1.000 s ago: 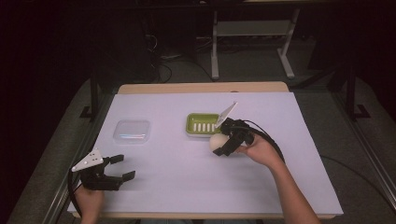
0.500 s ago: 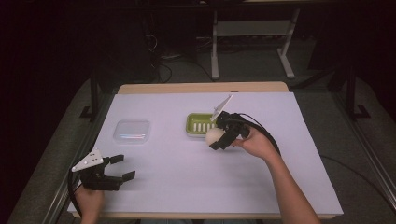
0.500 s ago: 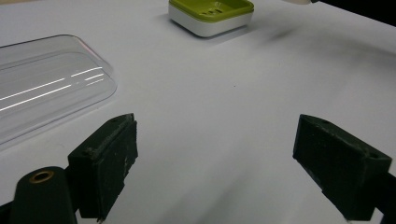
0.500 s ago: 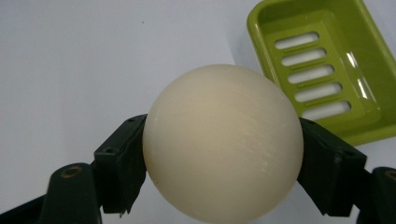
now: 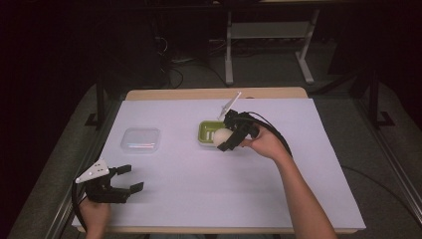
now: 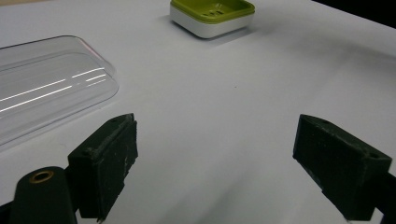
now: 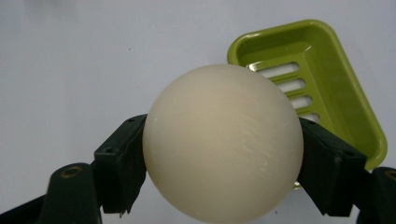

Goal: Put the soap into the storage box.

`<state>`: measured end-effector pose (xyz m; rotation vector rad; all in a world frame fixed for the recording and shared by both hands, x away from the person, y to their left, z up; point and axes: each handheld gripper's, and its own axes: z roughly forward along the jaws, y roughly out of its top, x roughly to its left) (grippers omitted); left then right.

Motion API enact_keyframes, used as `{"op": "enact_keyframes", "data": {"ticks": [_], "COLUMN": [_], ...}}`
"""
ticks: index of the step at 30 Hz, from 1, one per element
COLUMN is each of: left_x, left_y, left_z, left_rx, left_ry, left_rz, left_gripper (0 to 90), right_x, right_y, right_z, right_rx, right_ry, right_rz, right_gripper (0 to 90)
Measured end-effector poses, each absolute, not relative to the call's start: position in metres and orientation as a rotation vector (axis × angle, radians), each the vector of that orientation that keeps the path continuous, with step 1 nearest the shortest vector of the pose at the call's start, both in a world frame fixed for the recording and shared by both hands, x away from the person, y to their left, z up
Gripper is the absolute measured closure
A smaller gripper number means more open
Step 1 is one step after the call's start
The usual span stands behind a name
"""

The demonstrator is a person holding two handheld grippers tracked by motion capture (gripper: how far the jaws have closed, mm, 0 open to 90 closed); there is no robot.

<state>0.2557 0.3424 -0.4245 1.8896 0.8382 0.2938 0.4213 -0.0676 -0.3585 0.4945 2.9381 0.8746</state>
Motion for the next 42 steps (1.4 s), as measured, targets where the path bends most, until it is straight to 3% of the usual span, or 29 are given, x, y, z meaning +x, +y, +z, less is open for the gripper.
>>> {"op": "enact_keyframes", "data": {"ticks": [17, 42], "left_x": [0.256, 0.256], "left_y": [0.343, 0.343], "left_z": [-0.424, -0.424], "left_rx": [1.891, 1.893], "left_ry": [0.835, 0.835], "left_rz": [0.296, 0.296], "left_gripper": [13.3, 13.3], "right_x": [0.44, 0.466], "right_y": [-0.058, -0.052], "right_z": [-0.346, -0.372], "right_rx": [0.497, 0.626], "right_ry": [2.924, 2.907], "right_rz": [0.862, 0.81], "right_gripper": [23.3, 23.2]}}
